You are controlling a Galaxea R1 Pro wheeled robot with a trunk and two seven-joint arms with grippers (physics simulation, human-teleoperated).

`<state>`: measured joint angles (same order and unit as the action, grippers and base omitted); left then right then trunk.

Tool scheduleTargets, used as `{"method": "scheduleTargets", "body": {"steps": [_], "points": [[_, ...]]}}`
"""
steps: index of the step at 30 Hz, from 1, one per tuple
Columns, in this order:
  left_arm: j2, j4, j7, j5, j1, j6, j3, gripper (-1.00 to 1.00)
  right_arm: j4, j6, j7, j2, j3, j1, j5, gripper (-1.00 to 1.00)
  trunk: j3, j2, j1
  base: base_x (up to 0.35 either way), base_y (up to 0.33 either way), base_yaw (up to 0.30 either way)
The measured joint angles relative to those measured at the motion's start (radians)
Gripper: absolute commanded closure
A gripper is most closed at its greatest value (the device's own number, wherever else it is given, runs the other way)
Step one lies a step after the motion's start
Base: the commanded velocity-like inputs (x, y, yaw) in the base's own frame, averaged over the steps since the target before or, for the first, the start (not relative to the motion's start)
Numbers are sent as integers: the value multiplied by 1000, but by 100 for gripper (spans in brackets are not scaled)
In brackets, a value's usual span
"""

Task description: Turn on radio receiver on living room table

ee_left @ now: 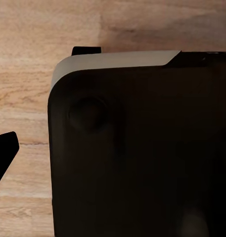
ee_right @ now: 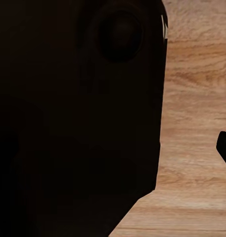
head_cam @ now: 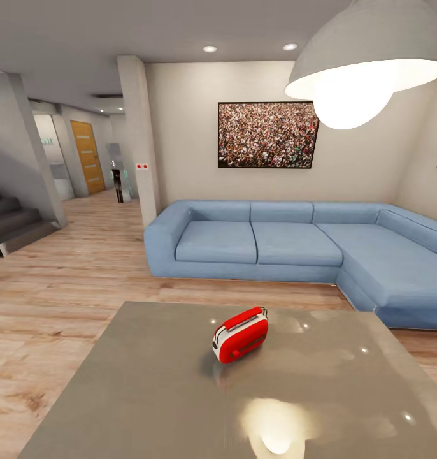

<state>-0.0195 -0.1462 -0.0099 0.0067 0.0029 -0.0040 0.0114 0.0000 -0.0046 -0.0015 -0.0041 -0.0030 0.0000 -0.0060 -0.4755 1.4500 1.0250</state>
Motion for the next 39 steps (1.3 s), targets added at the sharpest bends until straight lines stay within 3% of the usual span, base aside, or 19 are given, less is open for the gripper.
{"method": "scheduleTargets", "body": {"steps": [24, 39], "points": [[-14, 3, 1, 0, 0, -1, -1, -100, 0, -48, 3, -6, 0, 0, -5, -100, 0, 0, 0, 0, 0, 0], [0, 4, -1, 0, -1, -1, -1, -100, 0, -54, 5, -8, 0, 0, -3, -100, 0, 0, 0, 0, 0, 0]]}}
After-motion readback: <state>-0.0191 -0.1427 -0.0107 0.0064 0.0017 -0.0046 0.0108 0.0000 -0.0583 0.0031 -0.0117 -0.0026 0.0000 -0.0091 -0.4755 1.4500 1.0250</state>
